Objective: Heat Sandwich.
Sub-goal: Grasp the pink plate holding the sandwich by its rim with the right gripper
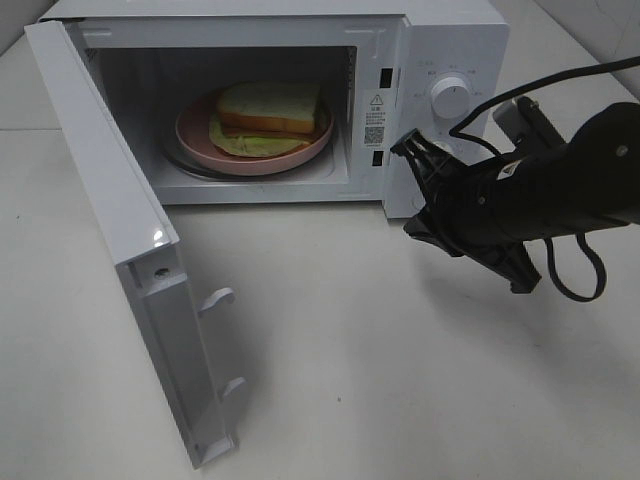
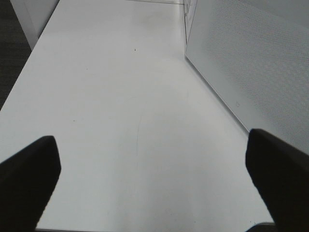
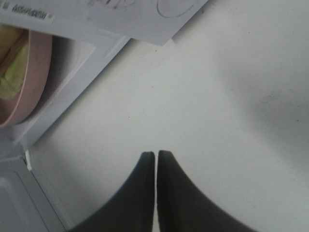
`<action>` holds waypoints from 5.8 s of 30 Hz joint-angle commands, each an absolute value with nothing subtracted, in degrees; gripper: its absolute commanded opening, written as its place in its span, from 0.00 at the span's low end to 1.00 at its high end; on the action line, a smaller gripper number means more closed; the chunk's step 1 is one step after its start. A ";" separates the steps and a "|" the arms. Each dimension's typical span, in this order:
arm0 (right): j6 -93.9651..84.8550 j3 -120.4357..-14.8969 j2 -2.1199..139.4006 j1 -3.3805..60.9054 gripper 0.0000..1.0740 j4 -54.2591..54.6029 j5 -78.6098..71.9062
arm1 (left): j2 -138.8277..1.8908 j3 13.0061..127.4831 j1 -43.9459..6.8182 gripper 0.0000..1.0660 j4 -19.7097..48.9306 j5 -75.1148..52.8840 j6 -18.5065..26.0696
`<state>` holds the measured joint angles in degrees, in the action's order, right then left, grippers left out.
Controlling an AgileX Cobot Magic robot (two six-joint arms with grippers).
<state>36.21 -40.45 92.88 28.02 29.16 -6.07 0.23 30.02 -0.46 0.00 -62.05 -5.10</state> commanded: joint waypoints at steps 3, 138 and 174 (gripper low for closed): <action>24.87 -41.14 89.27 28.13 0.06 28.42 1.20 | 1.20 29.79 -0.29 0.94 0.00 -61.36 -5.33; -62.22 -92.02 119.69 38.16 0.73 -10.54 27.85 | 1.20 29.79 -0.29 0.94 0.00 -61.36 -5.33; -57.98 -106.40 134.82 37.99 0.69 -10.37 27.85 | 1.20 29.79 -0.29 0.94 0.00 -61.36 -5.33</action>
